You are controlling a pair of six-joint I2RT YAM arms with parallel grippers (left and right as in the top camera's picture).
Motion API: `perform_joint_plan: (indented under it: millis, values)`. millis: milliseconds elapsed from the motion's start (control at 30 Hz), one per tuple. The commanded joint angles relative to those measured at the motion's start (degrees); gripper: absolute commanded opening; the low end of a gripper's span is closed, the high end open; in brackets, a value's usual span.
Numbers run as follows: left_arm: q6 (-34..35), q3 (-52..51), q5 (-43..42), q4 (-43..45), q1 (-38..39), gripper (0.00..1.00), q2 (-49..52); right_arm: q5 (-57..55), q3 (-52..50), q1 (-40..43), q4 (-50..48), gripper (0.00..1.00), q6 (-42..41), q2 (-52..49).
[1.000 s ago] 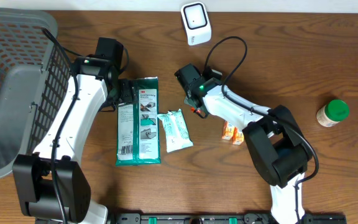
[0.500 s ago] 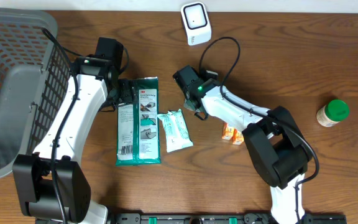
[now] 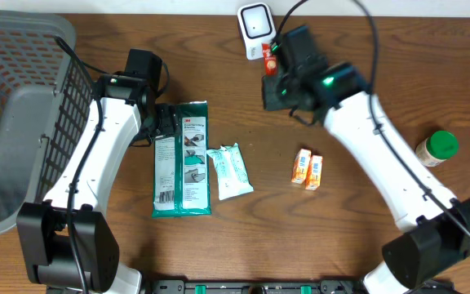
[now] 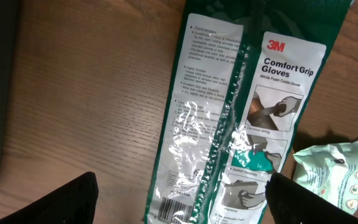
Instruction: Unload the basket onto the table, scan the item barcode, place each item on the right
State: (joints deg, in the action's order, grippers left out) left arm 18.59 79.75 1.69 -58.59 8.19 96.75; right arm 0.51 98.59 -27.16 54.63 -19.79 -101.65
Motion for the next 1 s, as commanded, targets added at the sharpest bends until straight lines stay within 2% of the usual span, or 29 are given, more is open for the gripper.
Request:
perform_joint_plan:
  millis: [0,33,100,233,400,500,733,967]
  values:
    - [-0.1,0.8,0.5,-0.3,-0.1,0.87,-0.2,8.5,9.3,4.2,4.9,0.01,6.6,-2.4]
    - [-0.1,0.8,0.5,-0.3,-0.1,0.87,-0.2,8.6,15.8,5.5,9.0,0.01,8.4,-4.4]
    - [-0.1,0.8,0.5,-0.3,-0.1,0.87,-0.2,8.6,22.1,6.2,12.8,0.01,10.0,-6.9]
    - [-0.1,0.8,0.5,-0.3,-0.1,0.87,-0.2,7.7,29.4,6.3,15.4,0.01,11.8,-11.5]
    - [-0.1,0.8,0.5,-0.3,-0.1,0.87,-0.2,4.9,29.6,6.3,12.1,0.01,13.0,-16.4]
    - [-0.1,0.8,0.5,-0.3,-0.1,0.87,-0.2,4.1,29.6,6.3,7.3,0.01,17.6,-19.9]
    - [-0.1,0.8,0.5,-0.3,-0.1,0.87,-0.2,2.4,29.6,6.6,-3.5,0.01,17.8,-28.2]
    - [-0.1,0.8,0.5,-0.3,-0.1,0.87,-0.2,1.4,29.6,6.7,-10.4,0.01,18.4,-34.5]
